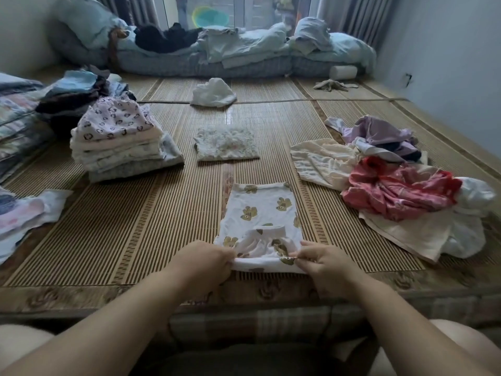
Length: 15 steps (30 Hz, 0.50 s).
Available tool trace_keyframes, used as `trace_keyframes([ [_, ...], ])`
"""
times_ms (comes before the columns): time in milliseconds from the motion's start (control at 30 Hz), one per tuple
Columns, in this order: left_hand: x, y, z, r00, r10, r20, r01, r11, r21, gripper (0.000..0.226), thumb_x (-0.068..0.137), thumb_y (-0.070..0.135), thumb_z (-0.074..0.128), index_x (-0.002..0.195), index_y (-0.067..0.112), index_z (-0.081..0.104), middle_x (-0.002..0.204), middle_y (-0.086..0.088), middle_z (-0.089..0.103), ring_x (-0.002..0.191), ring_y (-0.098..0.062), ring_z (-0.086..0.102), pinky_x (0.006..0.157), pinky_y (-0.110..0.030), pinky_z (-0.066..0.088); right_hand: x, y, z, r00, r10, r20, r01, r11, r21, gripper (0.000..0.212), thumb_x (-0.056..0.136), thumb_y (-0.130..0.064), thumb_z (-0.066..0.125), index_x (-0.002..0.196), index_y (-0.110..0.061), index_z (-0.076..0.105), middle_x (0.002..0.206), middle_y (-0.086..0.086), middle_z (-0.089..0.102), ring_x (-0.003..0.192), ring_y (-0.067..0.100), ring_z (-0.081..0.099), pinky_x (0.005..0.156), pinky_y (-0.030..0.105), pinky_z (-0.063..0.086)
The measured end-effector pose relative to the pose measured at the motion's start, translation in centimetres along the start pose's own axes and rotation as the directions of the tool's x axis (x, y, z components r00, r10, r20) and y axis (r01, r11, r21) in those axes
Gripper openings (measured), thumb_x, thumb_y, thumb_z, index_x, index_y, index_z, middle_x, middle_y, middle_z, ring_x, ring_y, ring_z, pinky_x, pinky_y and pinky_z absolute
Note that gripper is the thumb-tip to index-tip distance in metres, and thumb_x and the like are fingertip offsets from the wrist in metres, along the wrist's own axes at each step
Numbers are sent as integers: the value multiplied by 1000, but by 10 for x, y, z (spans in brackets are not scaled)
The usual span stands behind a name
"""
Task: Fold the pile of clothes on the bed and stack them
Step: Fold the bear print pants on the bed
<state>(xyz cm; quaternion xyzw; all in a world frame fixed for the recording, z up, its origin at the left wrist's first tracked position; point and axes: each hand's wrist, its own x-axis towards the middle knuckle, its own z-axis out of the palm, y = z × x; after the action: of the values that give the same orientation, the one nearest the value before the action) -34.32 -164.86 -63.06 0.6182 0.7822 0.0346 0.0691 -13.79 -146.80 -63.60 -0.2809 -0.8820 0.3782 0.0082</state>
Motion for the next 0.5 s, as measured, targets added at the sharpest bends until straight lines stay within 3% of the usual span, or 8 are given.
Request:
trace_keyframes([
  [67, -4, -2, -11, 993, -68, 101, 96, 945, -314, 20, 89, 30, 48, 72, 28, 57, 68, 9, 61, 57, -5, 55, 53, -21, 45, -6, -11, -9, 999, 29, 30, -34, 977, 208, 19, 86, -29, 57, 71, -29, 69, 78, -16, 65, 71, 3, 56, 73, 36, 46],
  [133, -7, -5, -23, 985, -107, 134, 167, 786, -595, 16, 77, 30, 52, 63, 28, 58, 58, 11, 59, 50, -1, 50, 50, -22, 44, -7, -23, -19, 999, 37, 37, -46, 949, 313, 18, 76, -34, 53, 63, -29, 64, 61, -13, 55, 57, 5, 49, 59, 27, 40],
  [200, -2, -10, -31, 982, -129, 137, 188, 703, -686, 13, 69, 30, 51, 61, 25, 59, 56, 12, 56, 52, -2, 49, 53, -27, 42, 0, -33, -29, 996, 40, 85, -66, 942, 328, 17, 73, -34, 52, 62, -27, 63, 60, -10, 53, 56, 5, 48, 53, 23, 38],
  [300, 18, -17, -42, 968, -166, 188, 251, 629, -736, 15, 72, 31, 54, 65, 21, 61, 60, 8, 58, 57, -9, 52, 57, -29, 43, 28, -43, -45, 985, 101, 142, -141, 939, 313, 17, 86, -22, 53, 73, -16, 61, 69, 2, 54, 62, 16, 51, 52, 26, 40],
  [400, 52, -29, -46, 943, -273, 193, 319, 564, -762, 17, 87, 28, 54, 79, 18, 65, 73, 1, 65, 66, -16, 59, 64, -31, 50, 66, -43, -58, 986, 163, 29, -164, 935, 316, 19, 93, -18, 50, 82, -9, 62, 73, 5, 56, 62, 16, 53, 54, 27, 46],
  [500, 86, -38, -42, 900, -414, 139, 356, 511, -783, 18, 94, 30, 52, 100, 18, 65, 93, -1, 67, 81, -16, 63, 72, -33, 55, 102, -32, -58, 960, 233, -154, -163, 915, 369, 22, 97, -30, 49, 102, -12, 62, 95, 5, 63, 81, 19, 60, 71, 35, 52],
])
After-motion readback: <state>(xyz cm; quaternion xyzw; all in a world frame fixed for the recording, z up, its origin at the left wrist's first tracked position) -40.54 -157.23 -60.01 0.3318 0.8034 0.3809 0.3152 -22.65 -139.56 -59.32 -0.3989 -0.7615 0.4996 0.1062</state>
